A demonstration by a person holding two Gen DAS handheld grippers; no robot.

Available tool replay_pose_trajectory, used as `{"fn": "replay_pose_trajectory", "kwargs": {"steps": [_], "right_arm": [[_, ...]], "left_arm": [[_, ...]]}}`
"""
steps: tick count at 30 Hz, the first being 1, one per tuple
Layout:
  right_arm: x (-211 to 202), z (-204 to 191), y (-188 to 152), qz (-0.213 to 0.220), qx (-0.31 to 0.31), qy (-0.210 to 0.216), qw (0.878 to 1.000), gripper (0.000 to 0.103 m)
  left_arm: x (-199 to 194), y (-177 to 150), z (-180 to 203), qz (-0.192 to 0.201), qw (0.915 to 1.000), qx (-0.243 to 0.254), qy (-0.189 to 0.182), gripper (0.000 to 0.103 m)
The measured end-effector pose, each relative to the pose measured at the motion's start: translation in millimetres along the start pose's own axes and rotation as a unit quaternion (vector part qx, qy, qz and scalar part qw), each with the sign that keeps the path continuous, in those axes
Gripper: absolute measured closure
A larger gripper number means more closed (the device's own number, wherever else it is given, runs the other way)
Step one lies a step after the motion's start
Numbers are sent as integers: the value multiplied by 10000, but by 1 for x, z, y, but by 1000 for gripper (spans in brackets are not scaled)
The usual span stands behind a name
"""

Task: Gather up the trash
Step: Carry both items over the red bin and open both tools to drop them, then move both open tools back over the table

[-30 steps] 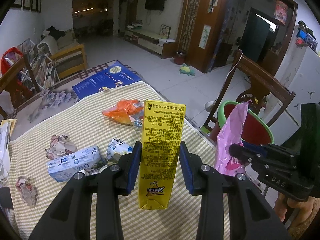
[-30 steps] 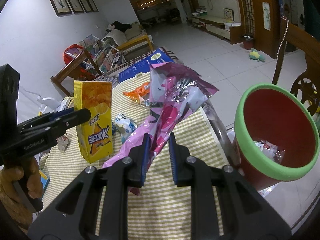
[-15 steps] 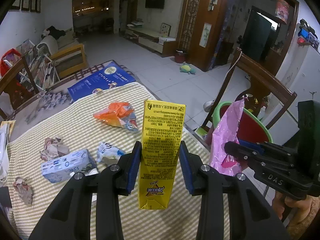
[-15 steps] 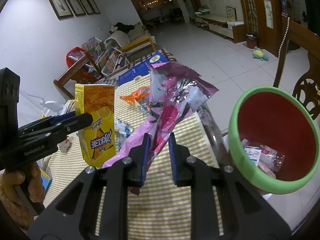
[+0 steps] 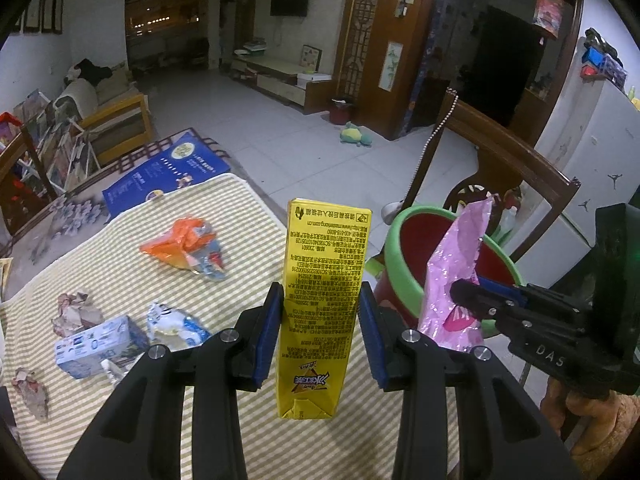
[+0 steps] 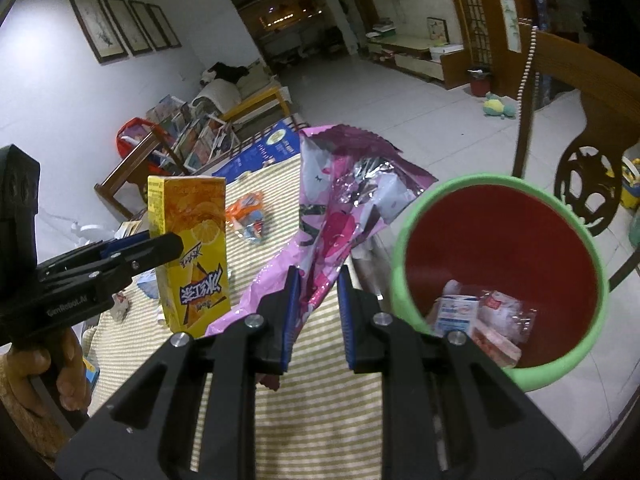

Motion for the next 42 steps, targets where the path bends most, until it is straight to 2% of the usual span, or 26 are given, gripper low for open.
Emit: {"fn": "replay_pose_trajectory", "kwargs": {"steps": [9, 13, 15, 17, 20, 26, 32, 34, 35, 36, 37, 42], "right_arm": [[-32, 57, 19, 360, 259, -487, 9978, 84], [-37, 89, 24, 396, 318, -910, 9946, 83], [-39, 102, 24, 410, 381, -1082, 9926, 79], [-39, 115, 23, 399, 473, -1175, 9911, 64], [-45, 126, 19, 441, 542, -1234, 9899, 53], [-66, 147, 6, 513, 670, -1468, 9856, 44], [-86, 159, -10, 545, 765, -1705, 9809, 42], [-93, 163, -14, 573, 874, -1757, 9789, 42], [-96, 164, -16, 589, 909, -1789, 9779, 42], [-98, 164, -16, 601, 927, -1815, 9772, 42], [-100, 164, -17, 610, 943, -1845, 9764, 42], [-97, 152, -17, 638, 918, -1811, 9771, 42]], "left_arm": [[9, 12, 36, 8, 9998, 97, -143, 68], [11, 20, 56, 51, 9996, 181, -228, 68], [14, 25, 65, 67, 9993, 170, -334, 68], [17, 29, 75, 108, 9988, 194, -436, 68], [25, 41, 97, 210, 9974, 314, -613, 68], [52, 57, 144, 120, 9932, 410, -1086, 68], [77, 56, 179, -82, 9893, 468, -1376, 67], [80, 54, 186, -72, 9889, 526, -1389, 65], [81, 54, 188, -47, 9890, 542, -1377, 60], [80, 54, 190, -11, 9888, 552, -1385, 50], [78, 55, 190, 42, 9885, 549, -1405, 45], [65, 56, 180, 196, 9888, 593, -1356, 41]]}}
Point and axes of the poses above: each gripper's, at about its wrist camera, not at the fingertips, and x roughly the way its jaws point, z to its right, y to its top, the point moved 6 cm from there along x, roughly the way its jaws point, and after that the axes turned 7 degrees about y, right-handed, at the moved point
